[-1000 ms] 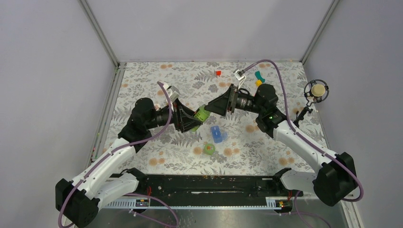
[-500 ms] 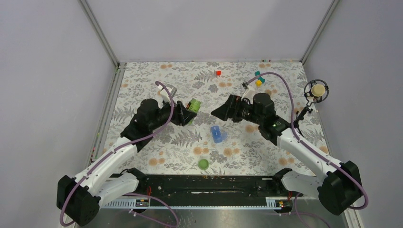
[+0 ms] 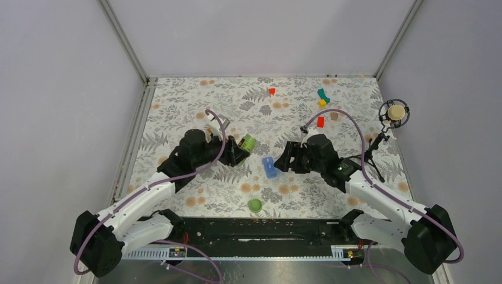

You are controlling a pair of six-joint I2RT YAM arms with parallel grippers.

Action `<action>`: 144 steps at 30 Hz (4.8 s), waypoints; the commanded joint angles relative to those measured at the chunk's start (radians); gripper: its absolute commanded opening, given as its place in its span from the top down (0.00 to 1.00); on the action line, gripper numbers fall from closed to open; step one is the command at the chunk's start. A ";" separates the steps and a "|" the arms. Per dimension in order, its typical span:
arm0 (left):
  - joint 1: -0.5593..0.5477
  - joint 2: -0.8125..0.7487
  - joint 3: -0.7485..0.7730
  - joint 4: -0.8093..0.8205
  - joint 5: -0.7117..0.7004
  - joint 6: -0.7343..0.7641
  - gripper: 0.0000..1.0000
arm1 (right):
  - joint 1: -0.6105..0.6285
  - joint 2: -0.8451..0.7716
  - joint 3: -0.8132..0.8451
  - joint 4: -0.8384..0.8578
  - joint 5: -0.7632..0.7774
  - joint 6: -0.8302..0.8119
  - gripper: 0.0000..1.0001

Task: Sort the pills into containers
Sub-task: Pour the pill into the pill container, then adjust the lid of the pill bottle at the center of the board.

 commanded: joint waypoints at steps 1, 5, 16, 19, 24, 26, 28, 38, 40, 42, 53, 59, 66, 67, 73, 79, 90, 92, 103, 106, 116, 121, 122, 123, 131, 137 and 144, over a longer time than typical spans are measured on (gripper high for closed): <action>-0.052 0.016 0.003 0.060 0.077 0.082 1.00 | 0.003 -0.022 -0.019 -0.063 0.119 -0.016 0.25; -0.109 0.041 0.016 0.004 0.027 0.176 1.00 | 0.003 0.009 -0.024 -0.074 0.134 -0.031 0.38; -0.321 0.194 0.115 -0.185 -0.211 0.477 1.00 | 0.001 -0.012 -0.069 -0.091 0.246 -0.019 0.40; -0.353 0.255 0.162 -0.262 -0.287 0.560 1.00 | -0.016 -0.014 -0.083 -0.096 0.224 -0.012 0.39; -0.380 0.328 0.217 -0.282 -0.327 0.614 1.00 | -0.060 -0.020 -0.112 -0.095 0.187 -0.001 0.39; -0.389 0.361 0.235 -0.283 -0.351 0.621 1.00 | -0.069 -0.029 -0.118 -0.097 0.188 -0.001 0.39; -0.401 0.398 0.262 -0.308 -0.371 0.633 1.00 | -0.074 -0.039 -0.123 -0.097 0.188 -0.001 0.39; -0.432 0.535 0.381 -0.416 -0.434 0.648 1.00 | -0.085 -0.028 -0.131 -0.094 0.178 -0.004 0.39; -0.441 0.557 0.413 -0.451 -0.452 0.648 1.00 | -0.088 -0.026 -0.135 -0.089 0.179 -0.005 0.39; -0.448 0.583 0.448 -0.485 -0.469 0.654 1.00 | -0.091 -0.022 -0.138 -0.084 0.155 -0.004 0.39; -0.465 0.692 0.566 -0.614 -0.489 0.658 1.00 | -0.098 -0.014 -0.160 -0.061 0.133 0.005 0.39; -0.465 0.702 0.574 -0.614 -0.485 0.653 1.00 | -0.102 -0.010 -0.163 -0.062 0.133 0.004 0.39; -0.465 0.666 0.529 -0.572 -0.482 0.640 1.00 | -0.104 -0.024 -0.166 -0.061 0.127 0.008 0.39; -0.465 0.653 0.516 -0.560 -0.481 0.636 1.00 | -0.104 -0.024 -0.165 -0.061 0.128 0.008 0.39; -0.462 0.543 0.427 -0.459 -0.478 0.615 1.00 | -0.105 -0.026 -0.162 -0.061 0.122 0.013 0.39; -0.448 0.403 0.329 -0.377 -0.473 0.584 1.00 | -0.105 -0.037 -0.162 -0.058 0.110 0.026 0.39; -0.358 0.069 0.157 0.039 -0.417 0.482 1.00 | -0.105 -0.075 -0.171 -0.033 0.043 0.038 0.37; -0.338 0.005 0.121 0.146 -0.412 0.451 1.00 | -0.104 -0.071 -0.171 -0.025 0.028 0.038 0.37; -0.231 -0.102 -0.086 0.854 -0.417 0.221 1.00 | -0.032 0.000 -0.122 -0.028 -0.067 -0.052 0.29; -0.187 -0.068 -0.109 0.913 -0.355 0.151 1.00 | 0.037 0.000 -0.125 -0.008 -0.099 -0.083 0.27; -0.139 -0.043 -0.228 1.058 -0.247 0.075 1.00 | 0.306 0.110 -0.080 0.040 -0.020 -0.147 0.32; -0.134 -0.138 -0.310 1.049 -0.293 0.103 1.00 | 0.444 0.165 -0.010 0.067 0.025 -0.189 0.58; -0.133 -0.173 -0.327 1.038 -0.309 0.109 1.00 | 0.468 0.177 0.002 0.079 0.037 -0.194 0.61; -0.133 -0.199 -0.334 1.026 -0.324 0.116 1.00 | 0.489 0.196 0.018 0.079 0.050 -0.195 0.61; -0.131 -0.360 -0.360 0.902 -0.459 0.168 1.00 | 0.618 0.430 0.186 -0.018 0.207 -0.204 0.44; -0.130 -0.455 -0.359 0.821 -0.508 0.202 1.00 | 0.668 0.533 0.256 -0.091 0.314 -0.197 0.47; -0.130 -0.464 -0.345 0.792 -0.518 0.213 1.00 | 0.679 0.601 0.294 -0.117 0.344 -0.192 0.60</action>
